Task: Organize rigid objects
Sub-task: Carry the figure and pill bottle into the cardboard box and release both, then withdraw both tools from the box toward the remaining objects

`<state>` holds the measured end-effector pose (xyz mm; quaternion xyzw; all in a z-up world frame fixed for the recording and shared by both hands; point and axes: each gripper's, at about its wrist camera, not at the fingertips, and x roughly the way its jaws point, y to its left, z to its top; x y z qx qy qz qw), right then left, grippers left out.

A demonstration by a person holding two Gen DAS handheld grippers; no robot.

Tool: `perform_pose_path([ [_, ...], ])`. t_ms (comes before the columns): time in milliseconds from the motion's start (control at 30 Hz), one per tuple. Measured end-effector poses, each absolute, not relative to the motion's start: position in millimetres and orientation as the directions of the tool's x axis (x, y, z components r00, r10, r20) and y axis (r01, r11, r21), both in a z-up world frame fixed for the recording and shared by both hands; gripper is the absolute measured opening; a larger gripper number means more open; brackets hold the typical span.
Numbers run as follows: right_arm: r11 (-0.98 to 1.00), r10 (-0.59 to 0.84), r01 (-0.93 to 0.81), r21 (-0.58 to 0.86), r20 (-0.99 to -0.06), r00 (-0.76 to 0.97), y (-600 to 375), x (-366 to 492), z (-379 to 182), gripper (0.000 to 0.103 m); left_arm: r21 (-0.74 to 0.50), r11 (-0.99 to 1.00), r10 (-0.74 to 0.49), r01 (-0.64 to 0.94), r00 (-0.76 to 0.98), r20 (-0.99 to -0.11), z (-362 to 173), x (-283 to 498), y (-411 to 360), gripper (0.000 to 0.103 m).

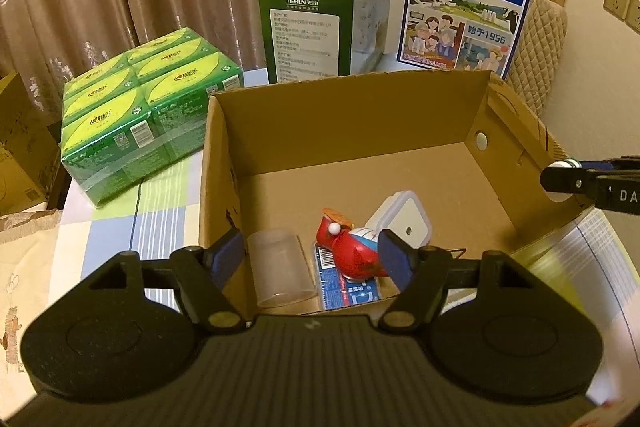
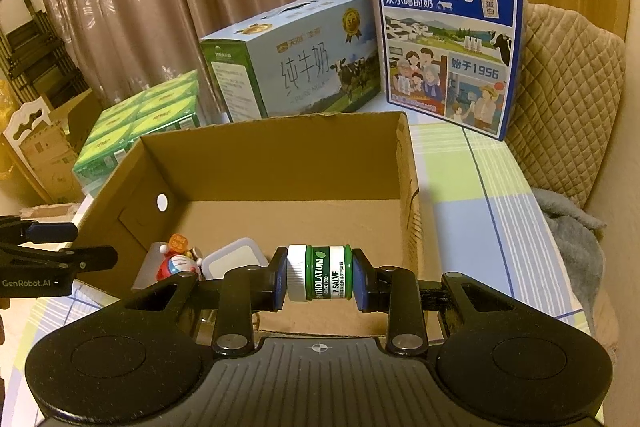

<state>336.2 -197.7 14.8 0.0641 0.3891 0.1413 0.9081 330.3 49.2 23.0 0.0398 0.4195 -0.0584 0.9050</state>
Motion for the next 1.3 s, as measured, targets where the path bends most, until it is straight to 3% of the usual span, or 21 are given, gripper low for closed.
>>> perform_pose_path([
  [467, 0.940, 0.337, -0.207, 0.269, -0.660, 0.672, -201.1, 337.8, 17.3, 0.030, 0.019, 0.991, -0.074, 0.136, 0.650, -0.757, 25.1, 327.7, 50.7, 0.069],
  [533, 0.938, 0.341, -0.194, 0.289, -0.653, 0.676, -203.5, 338.7, 18.0, 0.050, 0.023, 0.990, -0.073, 0.138, 0.652, -0.755, 25.9, 326.0, 50.2, 0.069],
  [600, 0.935, 0.346, -0.194, 0.297, -0.635, 0.691, -206.4, 335.8, 20.1, 0.055, 0.039, 0.989, -0.066, 0.145, 0.657, -0.751, 26.6, 322.8, 48.6, 0.069],
  [1300, 0.945, 0.324, -0.217, 0.246, -0.594, 0.736, -223.0, 218.5, 66.6, 0.055, -0.039, 0.992, -0.114, 0.122, 0.704, -0.701, 64.1, 209.6, 39.0, 0.069],
])
